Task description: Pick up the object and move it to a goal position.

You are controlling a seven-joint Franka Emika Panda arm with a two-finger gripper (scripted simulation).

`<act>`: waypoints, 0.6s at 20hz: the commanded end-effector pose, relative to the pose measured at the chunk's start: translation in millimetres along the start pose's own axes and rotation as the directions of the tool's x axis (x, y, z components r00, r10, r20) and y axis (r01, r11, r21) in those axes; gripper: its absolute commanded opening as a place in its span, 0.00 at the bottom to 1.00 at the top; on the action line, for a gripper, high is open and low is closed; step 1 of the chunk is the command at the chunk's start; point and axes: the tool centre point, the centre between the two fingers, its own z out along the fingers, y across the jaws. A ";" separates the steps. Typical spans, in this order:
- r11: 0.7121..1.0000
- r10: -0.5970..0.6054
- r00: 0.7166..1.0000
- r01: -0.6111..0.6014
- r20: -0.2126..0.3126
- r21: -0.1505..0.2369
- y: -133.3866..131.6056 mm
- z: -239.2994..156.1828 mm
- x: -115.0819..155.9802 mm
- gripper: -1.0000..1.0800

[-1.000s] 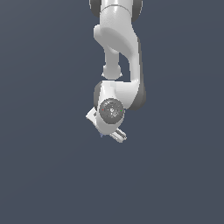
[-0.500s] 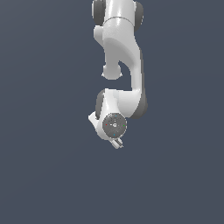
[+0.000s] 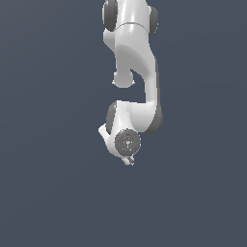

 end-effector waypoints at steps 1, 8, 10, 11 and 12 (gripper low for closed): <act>1.000 0.000 1.000 0.000 0.000 0.000 0.0 0.9 0.0 0.81; 1.000 0.003 1.000 -0.003 0.000 -0.001 0.4 20.9 -0.4 0.81; 1.000 0.004 1.000 -0.004 0.000 -0.002 0.6 25.6 -0.5 0.81; 1.000 0.004 1.000 -0.004 0.000 -0.002 0.8 27.1 -0.4 0.81; 1.000 0.004 1.000 -0.004 0.000 -0.002 0.8 28.0 -0.5 0.81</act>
